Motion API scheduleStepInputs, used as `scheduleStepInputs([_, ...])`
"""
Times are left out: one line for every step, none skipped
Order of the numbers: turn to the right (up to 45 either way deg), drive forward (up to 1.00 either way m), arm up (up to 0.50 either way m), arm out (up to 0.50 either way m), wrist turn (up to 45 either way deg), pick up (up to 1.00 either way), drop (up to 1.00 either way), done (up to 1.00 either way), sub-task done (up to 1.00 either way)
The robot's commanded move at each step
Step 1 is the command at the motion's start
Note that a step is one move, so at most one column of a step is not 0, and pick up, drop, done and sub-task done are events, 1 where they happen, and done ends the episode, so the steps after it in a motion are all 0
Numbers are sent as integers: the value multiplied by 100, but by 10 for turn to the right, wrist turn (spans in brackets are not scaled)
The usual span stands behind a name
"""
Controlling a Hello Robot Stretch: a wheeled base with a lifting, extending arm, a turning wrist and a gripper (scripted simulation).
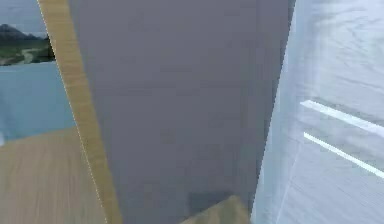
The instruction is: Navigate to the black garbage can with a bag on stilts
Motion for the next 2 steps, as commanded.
scheduleStepInputs([-450,0,0,0,0,0,0,0,0])
scheduleStepInputs([-240,0,0,0,0,0,0,0,0])
